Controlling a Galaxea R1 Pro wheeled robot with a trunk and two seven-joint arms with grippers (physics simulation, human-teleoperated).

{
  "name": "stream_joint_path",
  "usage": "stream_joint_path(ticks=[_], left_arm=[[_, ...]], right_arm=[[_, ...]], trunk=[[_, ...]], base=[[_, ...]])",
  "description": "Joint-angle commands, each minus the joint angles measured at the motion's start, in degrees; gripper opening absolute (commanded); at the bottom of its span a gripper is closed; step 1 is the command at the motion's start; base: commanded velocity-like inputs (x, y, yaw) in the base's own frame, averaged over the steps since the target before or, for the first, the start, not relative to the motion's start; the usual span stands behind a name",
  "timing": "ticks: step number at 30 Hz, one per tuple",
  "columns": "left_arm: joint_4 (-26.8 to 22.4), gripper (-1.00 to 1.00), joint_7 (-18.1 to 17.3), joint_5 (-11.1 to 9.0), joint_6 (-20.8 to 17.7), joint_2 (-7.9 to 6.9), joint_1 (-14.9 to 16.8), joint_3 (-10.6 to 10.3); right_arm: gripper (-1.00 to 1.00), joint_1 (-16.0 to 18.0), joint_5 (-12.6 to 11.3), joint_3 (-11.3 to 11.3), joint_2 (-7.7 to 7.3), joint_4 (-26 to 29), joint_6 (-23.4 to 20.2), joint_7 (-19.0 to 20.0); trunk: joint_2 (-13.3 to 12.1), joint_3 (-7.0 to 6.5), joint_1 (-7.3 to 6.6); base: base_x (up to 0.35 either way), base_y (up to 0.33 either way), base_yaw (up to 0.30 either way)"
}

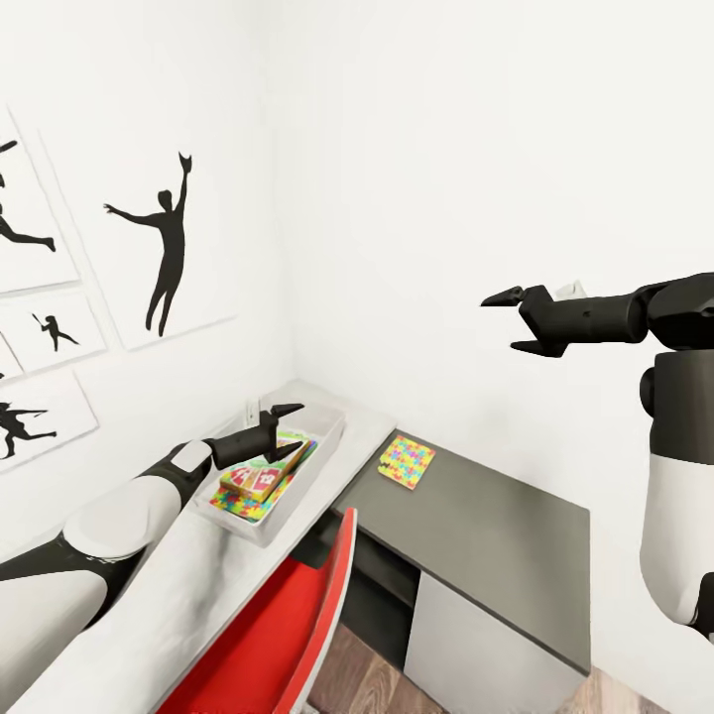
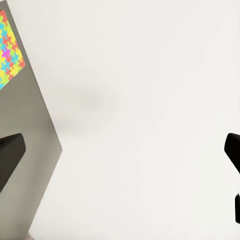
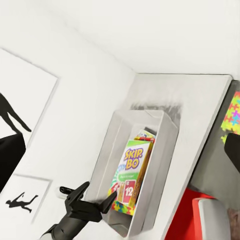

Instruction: Put all the toys in the child's room - the three board games (two on the bed and one on the table), the two jigsaw puzzles on the table, and the tennis ball on the table - inside the toy box on the table in the child's room.

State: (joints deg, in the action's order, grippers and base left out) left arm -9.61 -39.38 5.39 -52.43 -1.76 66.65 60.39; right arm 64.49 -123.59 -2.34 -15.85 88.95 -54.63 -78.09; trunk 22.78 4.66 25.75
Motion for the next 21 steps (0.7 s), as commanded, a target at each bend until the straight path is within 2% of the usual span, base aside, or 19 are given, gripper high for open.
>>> stream_joint_path(ticks=[1,11,21], left_arm=[[-0.06,1.00,-0.34,0.59,-0.28,-0.09,0.06,0.34],[-0.06,1.00,-0.34,0.59,-0.28,-0.33,0.06,0.34],[-0.06,1.00,-0.34,0.59,-0.26,-0.37,0.06,0.34]], right_arm=[[1.00,0.09,-0.51,-0.05,0.02,0.00,-0.60,-0.58],[1.00,0.09,-0.51,-0.03,0.03,-0.04,-0.72,-0.41],[1.00,0.08,-0.51,-0.03,0.03,-0.09,-0.78,-0.32]], trunk=[[0.14,0.13,0.03],[0.14,0.06,0.03],[0.14,-0.33,0.03]], base=[[-0.064,0.046,-0.039],[-0.021,0.015,-0.033],[-0.002,0.001,-0.200]])
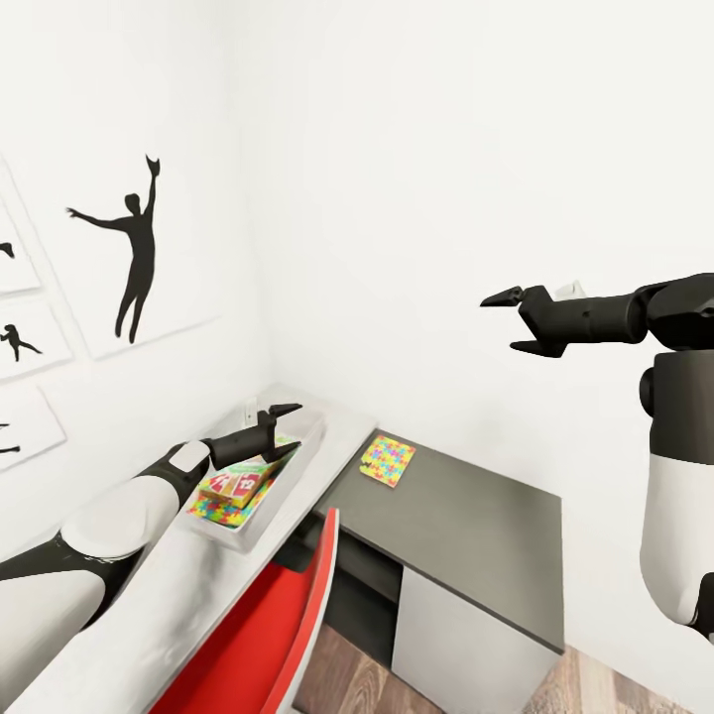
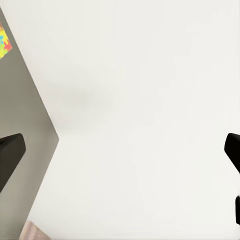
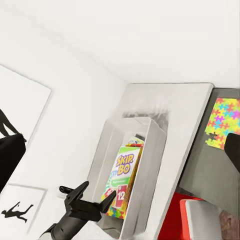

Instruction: Put all the toys in the child's room - the three board games (two on the bed and one on the table), the two jigsaw puzzles on the table, and the tennis ball on the table - inside the toy box on the table in the child's room.

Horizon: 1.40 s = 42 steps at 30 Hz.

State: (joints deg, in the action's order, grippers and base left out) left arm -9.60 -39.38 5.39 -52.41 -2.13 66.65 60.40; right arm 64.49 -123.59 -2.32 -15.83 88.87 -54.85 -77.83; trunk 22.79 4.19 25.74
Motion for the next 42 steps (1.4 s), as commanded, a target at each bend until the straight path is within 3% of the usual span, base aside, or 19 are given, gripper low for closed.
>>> stream_joint_path(ticks=[1,31,42], left_arm=[[-0.06,1.00,-0.35,0.59,-0.28,0.01,0.06,0.33],[-2.43,1.00,-0.26,0.68,0.20,-0.07,0.06,0.19],[-2.67,1.00,-0.32,0.68,0.20,-0.14,0.06,-2.70]], right_arm=[[1.00,0.09,-0.51,-0.05,0.01,-0.01,-0.57,-0.58],[1.00,0.03,-0.44,0.03,-0.09,-0.45,-0.61,-0.78],[1.00,0.03,-0.32,0.03,-0.08,-0.54,-0.61,-0.88]], trunk=[[0.13,0.09,0.04],[0.13,-1.35,0.04],[0.13,-1.71,0.04]], base=[[0.000,0.000,-0.236],[0.000,0.000,-0.234],[-0.102,0.078,-0.052]])
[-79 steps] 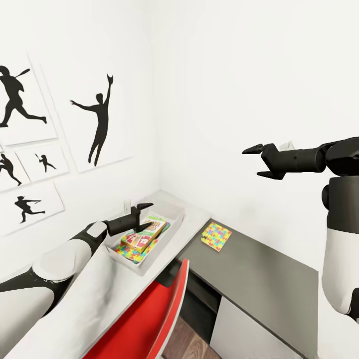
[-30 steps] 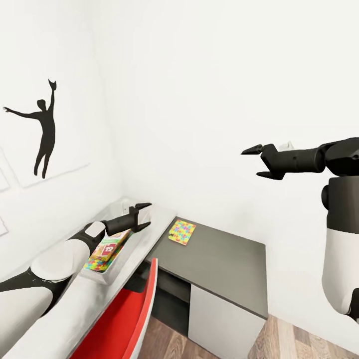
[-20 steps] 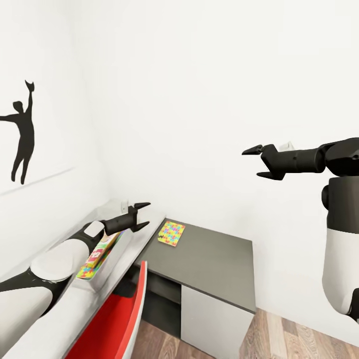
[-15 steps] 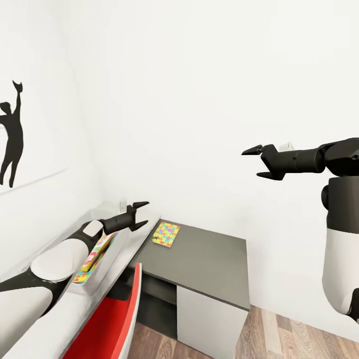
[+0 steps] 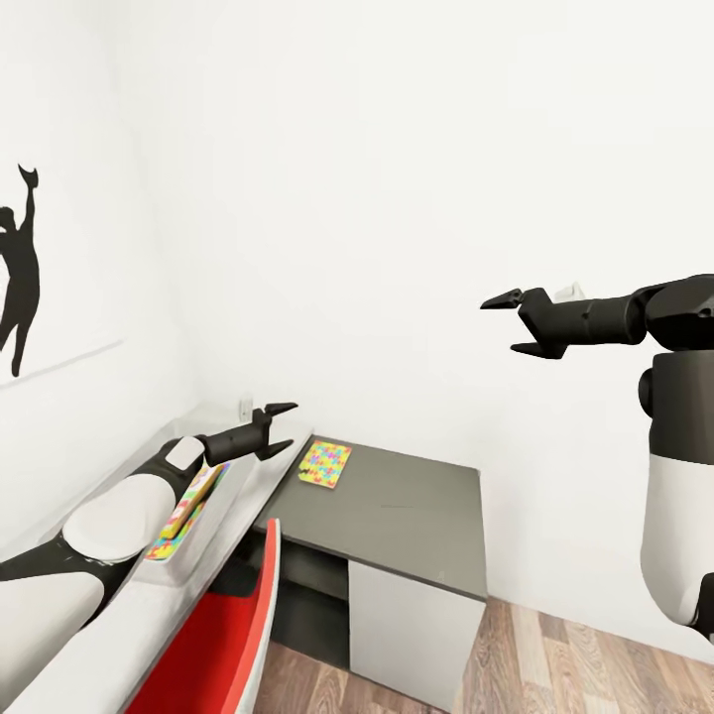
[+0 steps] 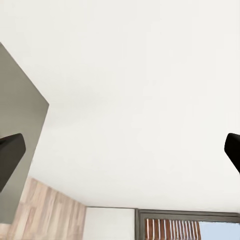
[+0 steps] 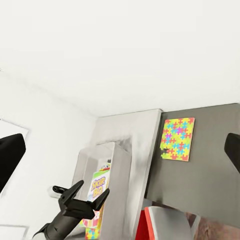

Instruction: Put all the toys in the child's room - the three board games (two on the bed and one on the table), the two jigsaw puzzles on the table, and the tennis ball on the table - inside the toy box on the table in the child's room.

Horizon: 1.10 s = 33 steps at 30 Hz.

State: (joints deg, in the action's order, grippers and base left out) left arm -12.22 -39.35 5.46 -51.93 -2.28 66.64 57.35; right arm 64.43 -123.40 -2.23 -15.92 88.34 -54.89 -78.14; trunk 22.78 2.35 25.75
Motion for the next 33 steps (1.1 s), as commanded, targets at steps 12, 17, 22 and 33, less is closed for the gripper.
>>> stream_joint_path(ticks=[12,17,22,33], left_arm=[[-0.16,1.00,-0.37,0.60,-0.28,-0.01,0.06,-0.36],[-0.65,1.00,-0.38,0.60,-0.28,0.00,0.06,-0.39],[-0.81,1.00,-0.34,0.60,-0.28,0.06,0.06,-0.39],[-0.87,1.00,-0.31,0.60,-0.31,0.02,0.06,-1.34]], right_arm=[[1.00,0.09,-0.52,-0.05,0.01,-0.06,-0.57,-0.37],[1.00,0.02,-0.38,-0.11,-0.04,-0.17,-0.57,-0.63],[1.00,-1.26,-0.30,-0.21,-0.31,-0.75,-1.00,-0.75],[1.00,-8.71,-0.06,-0.64,-2.32,-2.13,-3.85,-0.78]], trunk=[[0.13,-0.87,0.04],[0.13,-1.19,0.04],[0.13,-1.27,0.04],[0.13,-1.30,0.04]], base=[[-0.018,0.013,-0.094],[-0.001,0.001,-0.129],[0.000,0.000,-0.034],[0.000,0.000,-0.006]])
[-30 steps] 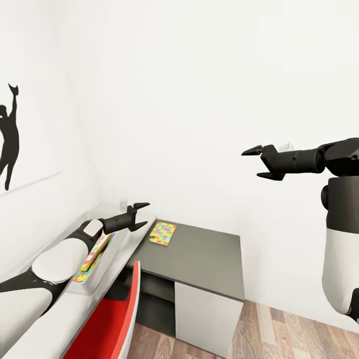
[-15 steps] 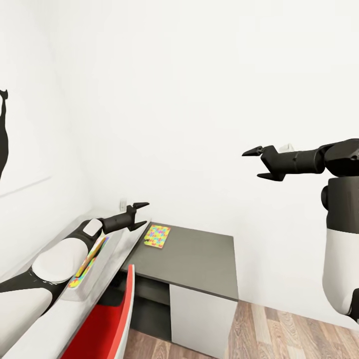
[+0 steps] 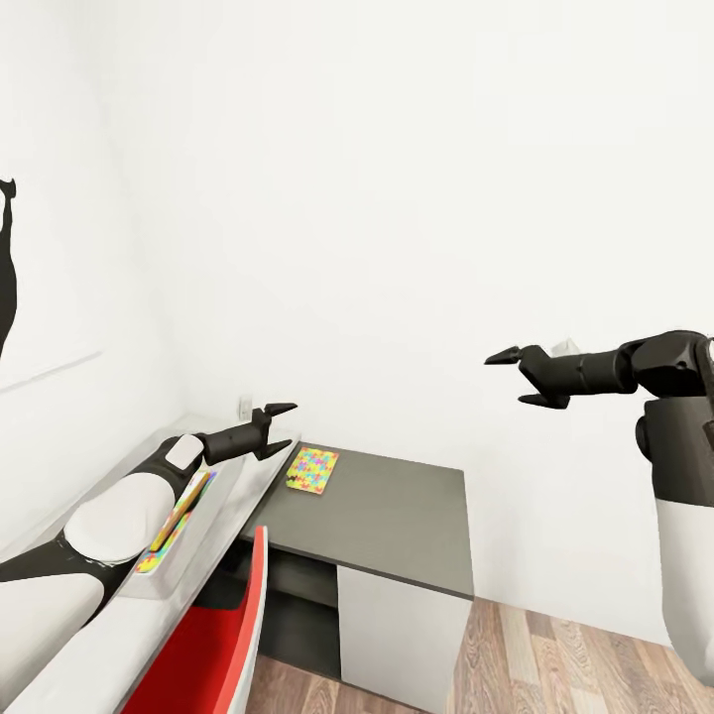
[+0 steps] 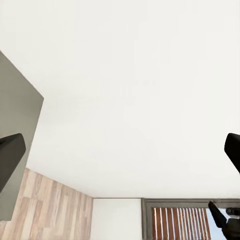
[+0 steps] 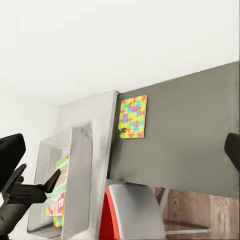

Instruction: Put all the toys in the child's room - the three board games (two on the bed and one on the table), the two jigsaw puzzles on the table, and the tennis ball on the table - inside the toy box on the table in the child's room.

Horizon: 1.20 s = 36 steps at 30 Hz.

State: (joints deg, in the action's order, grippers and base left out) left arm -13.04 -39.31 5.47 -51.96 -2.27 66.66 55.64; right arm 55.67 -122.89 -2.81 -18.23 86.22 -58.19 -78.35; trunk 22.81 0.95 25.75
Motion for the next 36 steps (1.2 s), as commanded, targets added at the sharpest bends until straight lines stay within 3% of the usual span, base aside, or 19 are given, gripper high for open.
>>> stream_joint_path(ticks=[1,13,23,29,36], left_arm=[[-0.05,1.00,-0.35,0.59,-0.27,0.01,0.05,0.30],[-0.10,1.00,-0.32,0.59,-0.25,0.07,0.05,0.13],[-0.27,1.00,-0.33,0.59,-0.25,0.07,0.05,0.15],[-0.78,1.00,-0.33,0.59,-0.25,0.07,0.05,0.10],[-1.38,1.00,-0.31,0.59,-0.25,0.08,0.05,0.09]], right_arm=[[1.00,-1.30,-0.59,-0.04,-0.84,-0.63,-0.67,-0.59],[1.00,-12.94,-0.44,-0.21,-7.19,-5.23,-1.75,-0.66],[1.00,-16.59,0.95,-0.20,-8.86,-10.74,-1.81,-0.57],[1.00,-18.36,7.31,0.00,-8.66,-16.74,-1.81,-0.16],[1.00,-19.52,16.81,0.08,-7.74,-24.72,-1.81,1.88]], trunk=[[0.11,0.10,0.03],[0.11,0.10,0.03],[0.11,0.10,0.03],[0.11,0.10,0.03],[0.11,0.10,0.03]], base=[[0.000,0.000,0.000],[0.000,0.000,0.000],[0.000,0.000,0.000],[0.000,0.000,0.000],[0.000,0.000,0.000]])
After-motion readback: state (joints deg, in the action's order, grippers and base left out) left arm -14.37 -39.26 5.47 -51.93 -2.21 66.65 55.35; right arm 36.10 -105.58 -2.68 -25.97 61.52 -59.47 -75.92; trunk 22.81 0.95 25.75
